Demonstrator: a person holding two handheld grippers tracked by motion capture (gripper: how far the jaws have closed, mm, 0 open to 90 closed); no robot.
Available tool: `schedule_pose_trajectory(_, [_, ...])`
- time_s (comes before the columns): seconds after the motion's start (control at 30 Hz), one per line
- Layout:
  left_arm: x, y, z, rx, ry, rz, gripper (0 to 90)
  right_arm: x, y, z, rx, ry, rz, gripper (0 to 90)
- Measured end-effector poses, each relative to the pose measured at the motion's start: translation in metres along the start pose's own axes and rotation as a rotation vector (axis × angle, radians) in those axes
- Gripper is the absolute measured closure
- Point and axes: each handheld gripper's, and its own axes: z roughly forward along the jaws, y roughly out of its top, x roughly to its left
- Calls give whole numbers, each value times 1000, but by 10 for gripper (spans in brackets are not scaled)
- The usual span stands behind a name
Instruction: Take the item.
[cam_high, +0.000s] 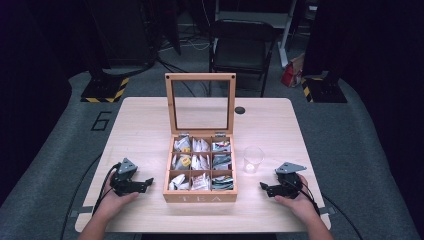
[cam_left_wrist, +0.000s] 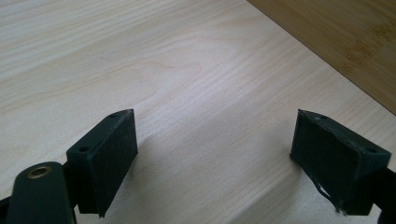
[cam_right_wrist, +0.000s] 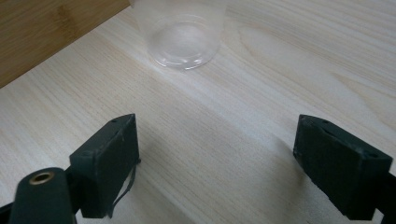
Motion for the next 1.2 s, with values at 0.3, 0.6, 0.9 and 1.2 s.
schedule_pose_trajectory(0.3, [0, 0, 0, 0, -1, -1, 139, 0, 0, 0, 0, 0, 0, 136])
schedule_pose_trajectory(0.6, [0, 0, 0, 0, 0, -1, 139, 0, 0, 0, -2, -10, 0, 140])
schedule_pose_trajectory(0.9, [0, 0, 0, 0, 0, 1, 140, 0, -1, -1, -17, -15, 4, 196])
schedule_pose_trajectory(1.2, [0, 0, 0, 0, 0, 0, 139, 3, 7, -11, -26, -21, 7, 304])
